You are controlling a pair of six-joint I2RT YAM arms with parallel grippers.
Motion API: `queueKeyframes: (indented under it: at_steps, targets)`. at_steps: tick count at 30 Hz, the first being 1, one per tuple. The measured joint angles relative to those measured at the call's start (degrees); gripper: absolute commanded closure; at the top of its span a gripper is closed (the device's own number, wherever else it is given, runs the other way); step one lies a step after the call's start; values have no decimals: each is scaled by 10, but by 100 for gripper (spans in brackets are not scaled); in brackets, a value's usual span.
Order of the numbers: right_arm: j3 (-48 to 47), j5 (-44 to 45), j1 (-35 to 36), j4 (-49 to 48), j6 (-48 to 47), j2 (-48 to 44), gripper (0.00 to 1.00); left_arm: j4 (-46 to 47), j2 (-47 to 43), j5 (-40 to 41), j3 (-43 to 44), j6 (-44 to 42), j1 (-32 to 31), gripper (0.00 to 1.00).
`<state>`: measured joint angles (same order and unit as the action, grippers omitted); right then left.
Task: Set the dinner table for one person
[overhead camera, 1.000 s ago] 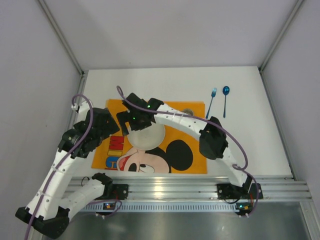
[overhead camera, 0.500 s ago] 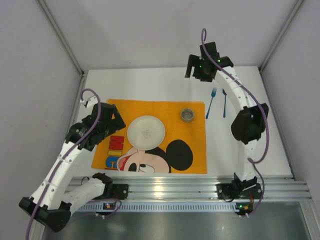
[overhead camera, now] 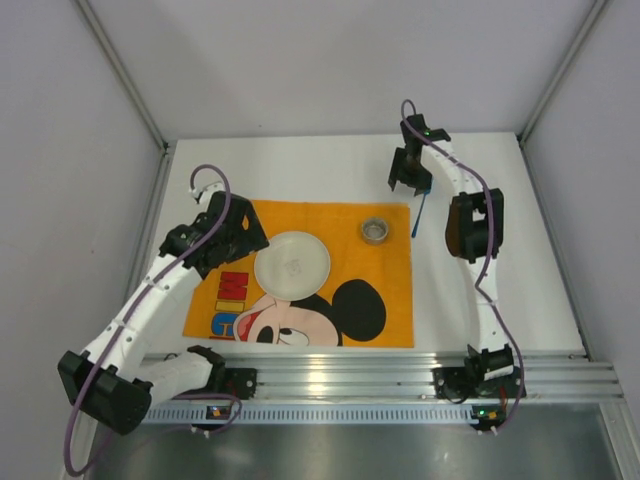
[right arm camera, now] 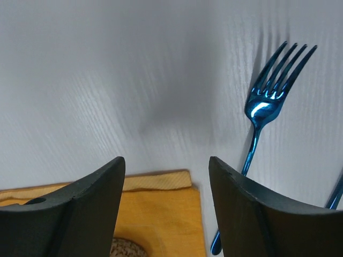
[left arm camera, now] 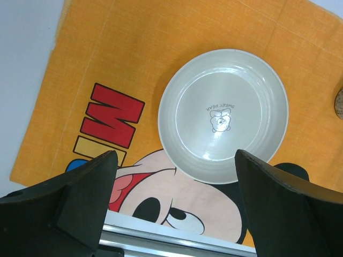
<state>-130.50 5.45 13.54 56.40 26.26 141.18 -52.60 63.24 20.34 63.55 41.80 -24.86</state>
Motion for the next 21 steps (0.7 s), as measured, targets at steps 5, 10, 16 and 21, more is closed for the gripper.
queueKeyframes:
  at_steps: [5, 10, 16, 21]
  targets:
    - [0, 10, -17, 0, 6, 0, 36, 10, 12, 0, 0, -1, 0, 4]
    - [13, 31, -34, -2, 12, -5, 36, 21, 36, -4, 2, -8, 0, 4]
    - [28, 43, -45, -2, 20, -5, 44, 33, 68, -15, 11, -19, 0, 4]
    - [42, 46, -48, -2, 25, -5, 70, 38, 73, -16, 13, -28, 0, 4]
